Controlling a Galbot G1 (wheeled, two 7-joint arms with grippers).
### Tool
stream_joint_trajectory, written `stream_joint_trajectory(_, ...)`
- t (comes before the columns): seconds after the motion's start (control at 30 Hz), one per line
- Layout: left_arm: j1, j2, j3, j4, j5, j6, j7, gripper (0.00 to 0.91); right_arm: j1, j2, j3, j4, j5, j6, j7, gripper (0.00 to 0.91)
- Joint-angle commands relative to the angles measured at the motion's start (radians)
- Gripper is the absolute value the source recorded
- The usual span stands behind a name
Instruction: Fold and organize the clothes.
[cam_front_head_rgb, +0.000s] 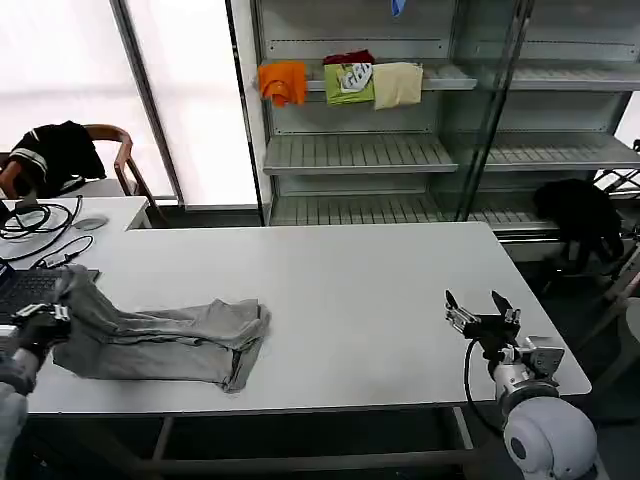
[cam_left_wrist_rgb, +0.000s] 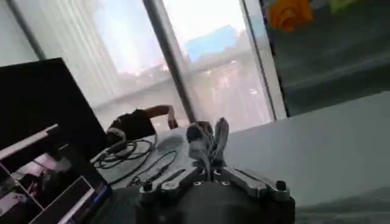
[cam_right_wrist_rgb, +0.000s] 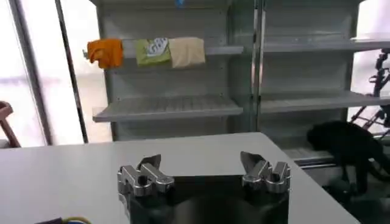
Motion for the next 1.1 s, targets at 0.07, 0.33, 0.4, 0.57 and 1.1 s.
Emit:
stream_joint_trajectory(0.07,-0.014,-0.072,0.312,-0.155,0.032,0.031,-0.029,0.01,-0.074,0.011,0.022,0.016,-0.019,0.007,0.0,0.907)
stream_joint_trajectory(0.33,-0.04,-0.107,0.439,-0.196,0.056,0.048,-0.039,0.01,-0.092,0.032,0.024,0.035,-0.035,0.001,0.001,0.907)
stream_joint_trajectory(0.4,-0.05,-0.112,0.458,-0.189,0.058,0.049,-0.038,0.01,-0.098,0.035,0.024,0.038,-0.039,0.001,0.0,0.907)
stream_joint_trajectory(0.57,-0.054,-0.119,0.495,-0.181,0.07,0.047,-0.034,0.01,-0.115,0.039,0.029,0.039,-0.047,0.004,0.0,0.907)
stream_joint_trajectory(1.1,-0.08,-0.173,0.523,-0.115,0.11,0.036,-0.018,0.01,-0.166,0.04,0.028,0.066,-0.065,0.012,-0.005,0.907)
